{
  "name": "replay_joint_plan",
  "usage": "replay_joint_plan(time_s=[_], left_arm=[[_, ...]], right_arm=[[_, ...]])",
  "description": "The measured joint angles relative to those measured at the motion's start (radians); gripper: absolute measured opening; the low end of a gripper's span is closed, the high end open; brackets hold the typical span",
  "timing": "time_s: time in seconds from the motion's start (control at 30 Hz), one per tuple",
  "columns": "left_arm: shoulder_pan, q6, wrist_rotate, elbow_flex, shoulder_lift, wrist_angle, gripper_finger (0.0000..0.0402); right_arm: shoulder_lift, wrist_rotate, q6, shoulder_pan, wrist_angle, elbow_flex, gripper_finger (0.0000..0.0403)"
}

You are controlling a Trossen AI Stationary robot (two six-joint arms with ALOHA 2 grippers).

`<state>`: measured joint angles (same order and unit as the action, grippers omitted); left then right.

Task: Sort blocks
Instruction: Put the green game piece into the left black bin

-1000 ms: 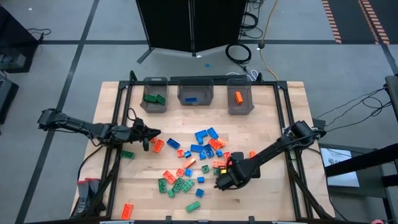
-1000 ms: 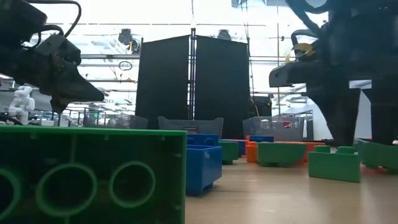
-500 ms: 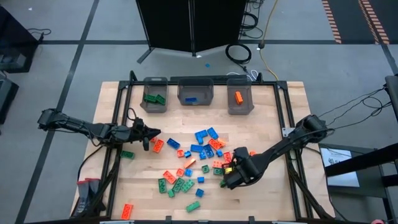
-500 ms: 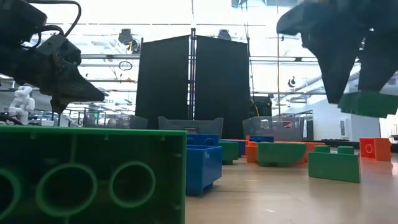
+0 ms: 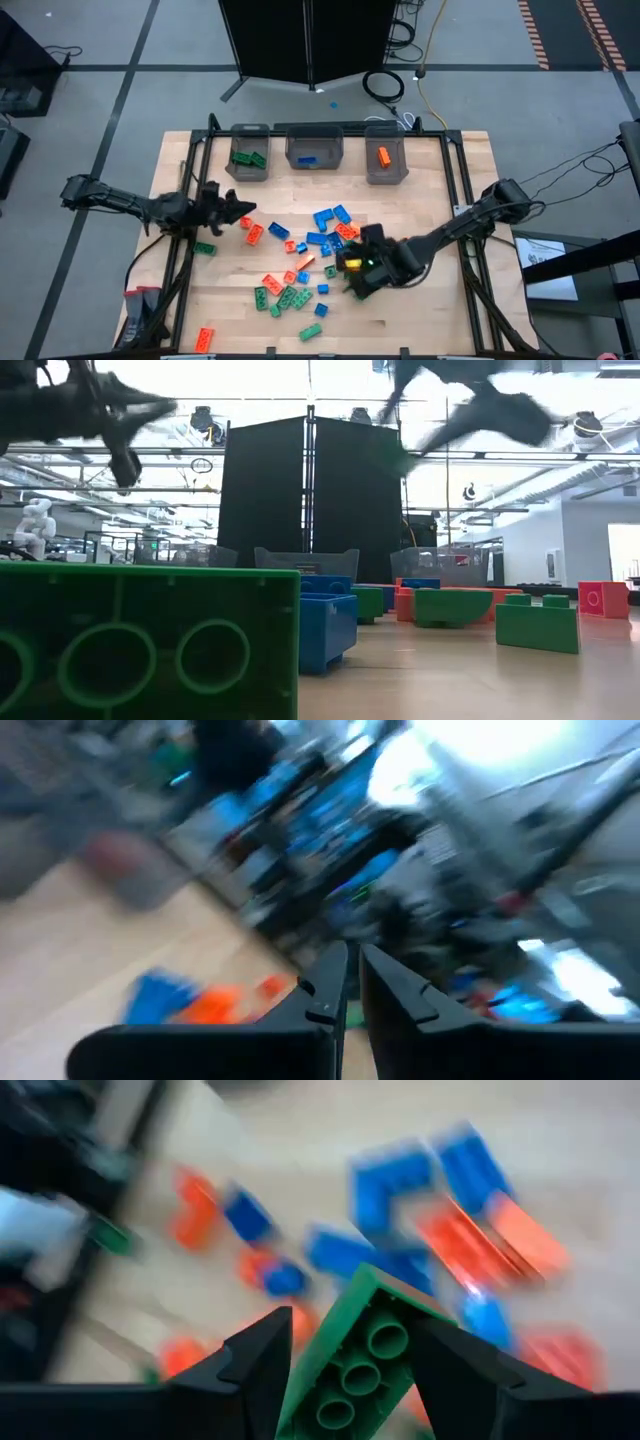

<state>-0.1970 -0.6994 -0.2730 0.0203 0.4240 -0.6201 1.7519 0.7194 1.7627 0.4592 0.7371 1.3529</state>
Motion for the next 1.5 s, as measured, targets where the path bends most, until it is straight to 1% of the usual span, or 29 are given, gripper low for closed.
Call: replay_joint_plan(time_s=[0.07,0.17,0.27,0.33,0.43,0.5,0.57,0.6,0.63,0.7,0.8,0.87,0.93,1.03,1.17,1.3,1.4,1.5], left_arm=[[0.000,-0.002,0.010,0.001,0.000,-0.051,0.0033],[0.000,-0.025,0.010,0.001,0.001,-0.071,0.0033],[0.000,-0.081,0.018,0.001,0.001,-0.073,0.0033],[0.000,-0.109,0.072,0.001,0.001,-0.089,0.0033],[0.000,-0.132,0.198,0.001,0.001,-0.114,0.0033],[0.000,-0.135,0.258,0.001,-0.002,-0.115,0.0033],[0.000,-0.153,0.263,0.002,-0.002,-0.111,0.0033],[0.000,-0.156,0.243,0.002,-0.002,-0.105,0.0033],[-0.001,-0.152,0.209,0.002,-0.002,-0.097,0.0033],[0.000,-0.119,0.103,0.002,-0.002,-0.090,0.0033],[0.006,-0.073,-0.116,0.002,-0.004,-0.090,0.0033],[0.019,-0.077,-0.260,0.002,-0.006,-0.087,0.0033],[0.036,-0.071,-0.345,0.002,-0.008,-0.076,0.0033],[0.075,-0.019,-0.391,0.002,-0.007,-0.063,0.0033],[0.145,0.002,-0.408,0.003,-0.007,-0.003,0.0033],[0.200,-0.001,-0.403,0.003,-0.007,0.071,0.0033],[0.236,-0.001,-0.401,0.003,-0.007,0.121,0.0033],[0.264,-0.002,-0.391,0.003,-0.007,0.130,0.0033]], right_arm=[[-0.002,0.034,-0.118,-0.052,-0.120,0.000,0.0190],[-0.003,0.026,-0.374,-0.154,-0.358,0.000,0.0190],[-0.003,-0.048,-0.611,-0.276,-0.599,0.000,0.0190],[-0.003,-0.106,-0.716,-0.367,-0.724,0.000,0.0190],[0.000,-0.213,-0.811,-0.501,-0.870,0.000,0.0190],[0.023,-0.300,-0.850,-0.581,-0.968,0.013,0.0190],[0.075,-0.381,-0.868,-0.642,-1.043,0.050,0.0190],[0.106,-0.429,-0.869,-0.664,-1.065,0.076,0.0190],[0.146,-0.477,-0.866,-0.680,-1.071,0.113,0.0190],[0.224,-0.578,-0.873,-0.703,-1.069,0.203,0.0190],[0.330,-0.714,-0.913,-0.730,-1.028,0.365,0.0190],[0.388,-0.758,-0.938,-0.747,-0.989,0.476,0.0190],[0.444,-0.768,-0.949,-0.768,-0.921,0.583,0.0190],[0.531,-0.815,-0.964,-0.794,-0.823,0.730,0.0190],[0.627,-0.884,-0.972,-0.806,-0.757,0.864,0.0190],[0.676,-0.915,-0.951,-0.819,-0.765,0.893,0.0190],[0.684,-0.920,-0.947,-0.826,-0.742,0.892,0.0190],[0.681,-0.926,-0.981,-0.826,-0.740,0.893,0.0190]])
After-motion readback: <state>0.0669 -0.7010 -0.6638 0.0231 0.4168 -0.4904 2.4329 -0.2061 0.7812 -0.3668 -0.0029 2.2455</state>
